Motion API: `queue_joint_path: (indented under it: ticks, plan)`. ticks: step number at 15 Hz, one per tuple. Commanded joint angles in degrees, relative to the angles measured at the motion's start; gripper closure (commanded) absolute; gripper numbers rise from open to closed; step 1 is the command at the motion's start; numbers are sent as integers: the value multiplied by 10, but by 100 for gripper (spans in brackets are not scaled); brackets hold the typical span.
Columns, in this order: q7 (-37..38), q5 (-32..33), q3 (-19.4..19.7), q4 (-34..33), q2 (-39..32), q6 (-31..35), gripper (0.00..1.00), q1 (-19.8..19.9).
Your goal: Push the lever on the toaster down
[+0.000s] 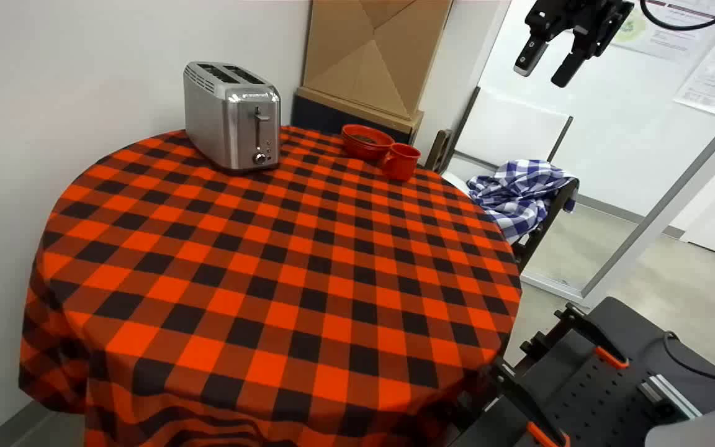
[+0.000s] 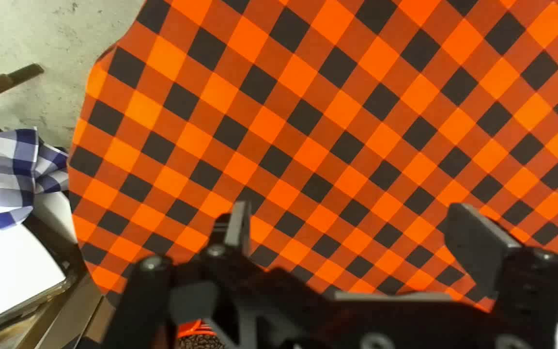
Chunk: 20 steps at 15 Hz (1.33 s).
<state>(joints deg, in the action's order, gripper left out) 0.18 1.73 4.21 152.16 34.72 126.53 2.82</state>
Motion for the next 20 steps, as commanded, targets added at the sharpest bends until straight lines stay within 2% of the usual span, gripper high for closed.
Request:
queue_joint_path:
  ticks: [1, 5, 9, 10, 14, 20]
  plan:
    - [-3, -3, -4, -1, 0, -2, 0, 4]
    - [-3, -3, -4, -1, 0, -2, 0, 4]
    - [-14, 63, -56, -47, -77, 8, 0, -12]
    - [-8, 82, -72, -70, -107, 1, 0, -14]
    - [-35, 125, -97, -180, -238, 12, 0, -37]
    - [-24, 139, -90, -361, -416, 59, 0, -45]
